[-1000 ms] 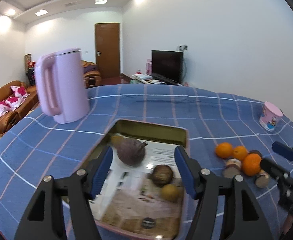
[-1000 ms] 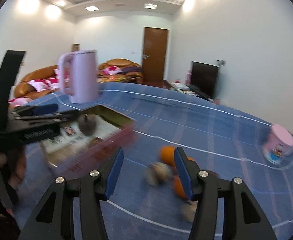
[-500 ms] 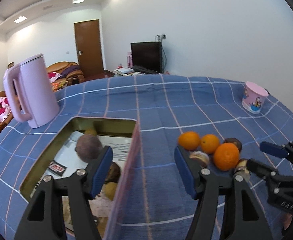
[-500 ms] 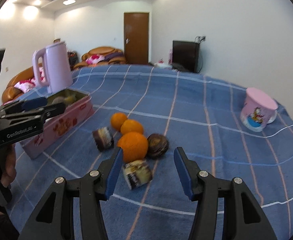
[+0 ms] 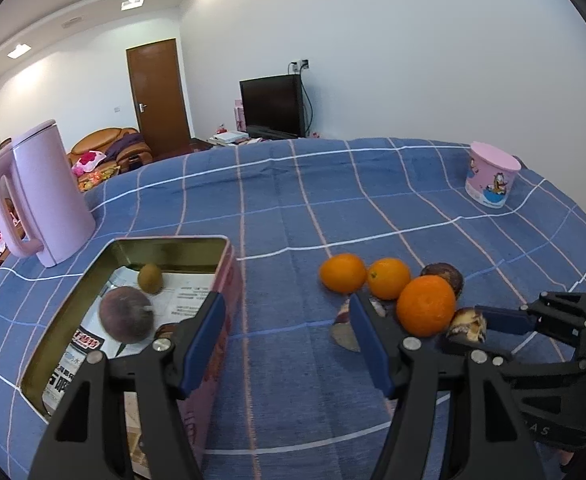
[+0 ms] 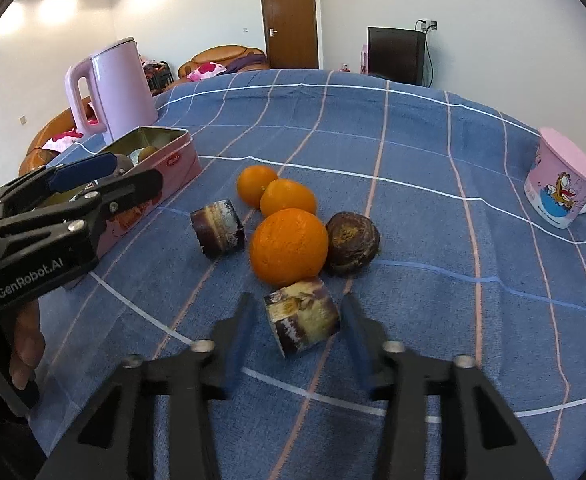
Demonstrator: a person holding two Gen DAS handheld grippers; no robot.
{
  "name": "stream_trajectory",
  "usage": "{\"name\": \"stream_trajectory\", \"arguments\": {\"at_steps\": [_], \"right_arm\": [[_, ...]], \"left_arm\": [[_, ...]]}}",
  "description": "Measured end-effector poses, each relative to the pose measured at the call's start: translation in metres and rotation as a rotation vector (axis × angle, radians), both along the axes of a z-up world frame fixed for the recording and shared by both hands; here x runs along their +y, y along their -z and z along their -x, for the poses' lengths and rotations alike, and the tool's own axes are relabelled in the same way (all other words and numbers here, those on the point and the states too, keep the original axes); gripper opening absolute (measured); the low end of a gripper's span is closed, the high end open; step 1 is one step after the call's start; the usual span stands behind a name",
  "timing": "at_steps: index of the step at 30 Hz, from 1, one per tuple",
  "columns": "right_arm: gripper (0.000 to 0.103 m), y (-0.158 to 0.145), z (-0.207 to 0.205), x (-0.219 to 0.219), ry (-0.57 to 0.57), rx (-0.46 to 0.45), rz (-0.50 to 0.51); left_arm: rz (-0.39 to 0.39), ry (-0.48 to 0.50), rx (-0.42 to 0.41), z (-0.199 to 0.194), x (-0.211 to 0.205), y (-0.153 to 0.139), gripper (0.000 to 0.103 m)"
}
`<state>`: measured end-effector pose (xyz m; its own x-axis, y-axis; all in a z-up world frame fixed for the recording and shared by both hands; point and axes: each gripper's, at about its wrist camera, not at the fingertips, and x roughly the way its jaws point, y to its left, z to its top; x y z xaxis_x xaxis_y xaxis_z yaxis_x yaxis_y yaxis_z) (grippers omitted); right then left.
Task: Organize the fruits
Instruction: 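Move both open tools back to the fruit cluster, then grasp the striped cut fruit with the right tool while the left tool grasps an orange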
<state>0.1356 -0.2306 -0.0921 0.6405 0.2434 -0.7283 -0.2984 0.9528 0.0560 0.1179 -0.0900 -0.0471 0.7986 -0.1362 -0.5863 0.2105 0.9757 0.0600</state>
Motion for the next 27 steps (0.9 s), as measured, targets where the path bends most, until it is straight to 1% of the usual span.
{"name": "stream_trajectory", "arguments": {"at_steps": [4, 6, 8, 11, 15, 20, 25, 26, 27], "right_arm": [[0.038, -0.011, 0.011, -0.011, 0.048, -0.077, -0.025], [0.038, -0.015, 0.014, -0.019, 0.097, -0.103, -0.032], [0.038, -0.018, 0.014, -0.029, 0.167, -0.127, -0.015], [0.038, -0.022, 0.012, -0.046, 0.252, -0.138, -0.03], [0.038, -0.02, 0.007, -0.063, 0.333, -0.136, -0.029], [0.038, -0.023, 0.009, -0.07, 0.345, -0.144, -0.064], [0.038, -0.021, 0.008, -0.069, 0.342, -0.14, -0.069], [0.038, -0.021, 0.008, -0.068, 0.34, -0.141, -0.067], [0.038, -0.021, 0.008, -0.069, 0.341, -0.139, -0.067]], "left_arm": [[0.0, 0.02, 0.005, 0.0, -0.012, 0.0, 0.067], [-0.002, 0.034, 0.008, 0.0, -0.021, 0.001, 0.067], [-0.001, 0.057, 0.016, 0.0, -0.032, 0.001, 0.067], [-0.001, 0.085, 0.026, -0.001, -0.047, 0.001, 0.067], [0.016, 0.125, 0.069, -0.009, -0.062, 0.006, 0.067], [0.039, 0.151, 0.126, -0.02, -0.072, 0.016, 0.067], [0.018, 0.169, 0.12, -0.019, -0.083, 0.02, 0.067], [0.016, 0.178, 0.121, -0.018, -0.085, 0.021, 0.064], [0.008, 0.179, 0.12, -0.019, -0.087, 0.021, 0.064]]}}
